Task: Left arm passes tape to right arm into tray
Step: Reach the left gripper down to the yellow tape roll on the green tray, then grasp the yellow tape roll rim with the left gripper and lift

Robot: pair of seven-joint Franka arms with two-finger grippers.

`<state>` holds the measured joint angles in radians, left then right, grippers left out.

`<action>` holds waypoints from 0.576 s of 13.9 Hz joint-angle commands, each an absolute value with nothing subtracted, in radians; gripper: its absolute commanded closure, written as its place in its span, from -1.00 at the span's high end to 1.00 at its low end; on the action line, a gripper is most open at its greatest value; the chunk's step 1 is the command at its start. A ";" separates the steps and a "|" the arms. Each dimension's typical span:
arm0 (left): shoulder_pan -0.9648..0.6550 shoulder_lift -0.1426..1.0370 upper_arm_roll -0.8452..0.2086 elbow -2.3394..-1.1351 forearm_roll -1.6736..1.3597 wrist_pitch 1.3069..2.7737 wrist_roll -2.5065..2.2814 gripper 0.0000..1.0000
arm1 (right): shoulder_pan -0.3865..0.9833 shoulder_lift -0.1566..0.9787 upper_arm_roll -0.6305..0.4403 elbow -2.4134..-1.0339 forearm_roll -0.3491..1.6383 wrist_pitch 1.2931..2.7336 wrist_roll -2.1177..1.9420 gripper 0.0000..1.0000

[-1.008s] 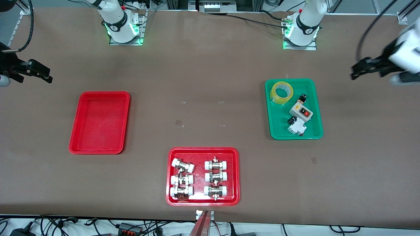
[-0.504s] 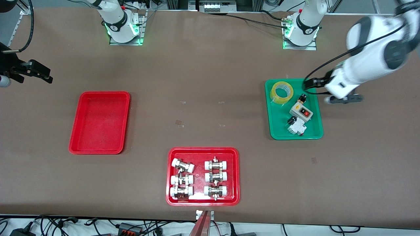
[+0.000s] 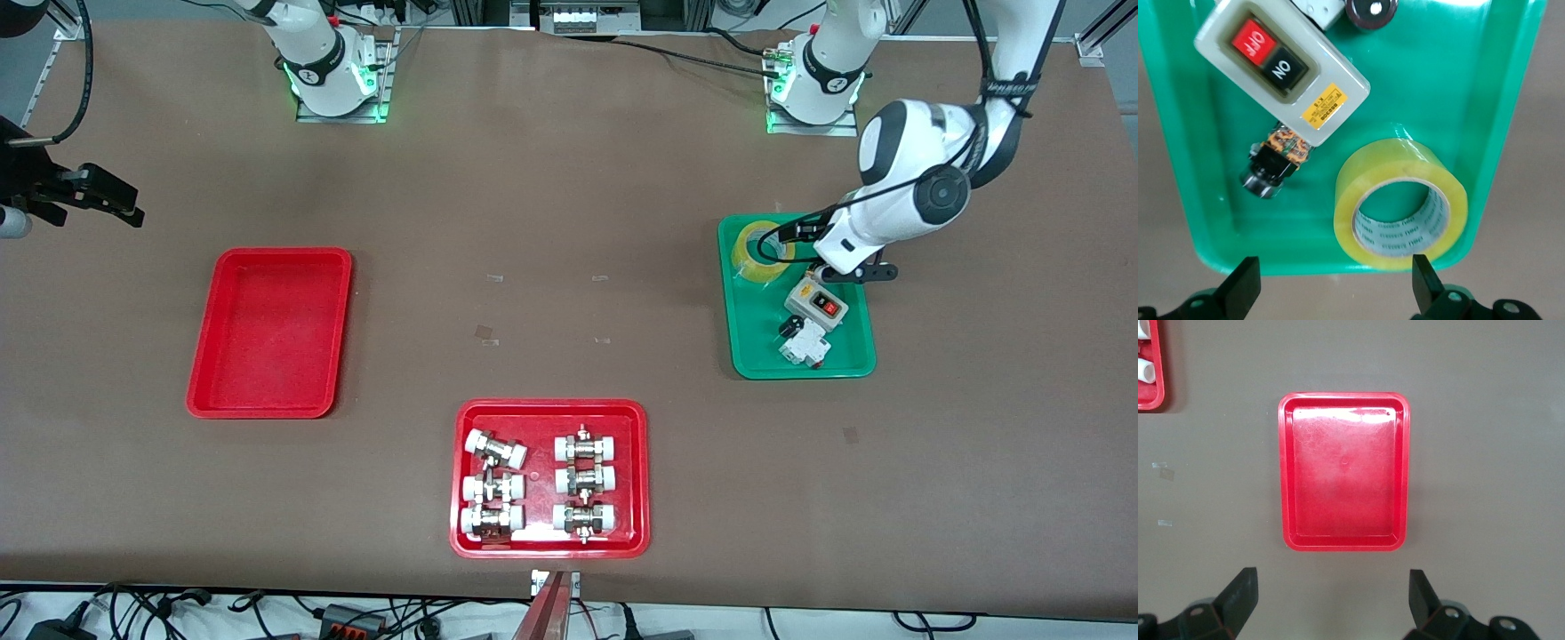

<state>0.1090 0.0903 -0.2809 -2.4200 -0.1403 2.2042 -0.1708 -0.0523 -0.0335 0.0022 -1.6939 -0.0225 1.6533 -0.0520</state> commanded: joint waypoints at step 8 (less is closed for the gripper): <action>0.115 0.183 -0.356 -2.488 -0.161 2.393 -0.265 -0.21 | -0.071 -0.026 0.014 -1.683 -0.014 1.640 -0.049 1.00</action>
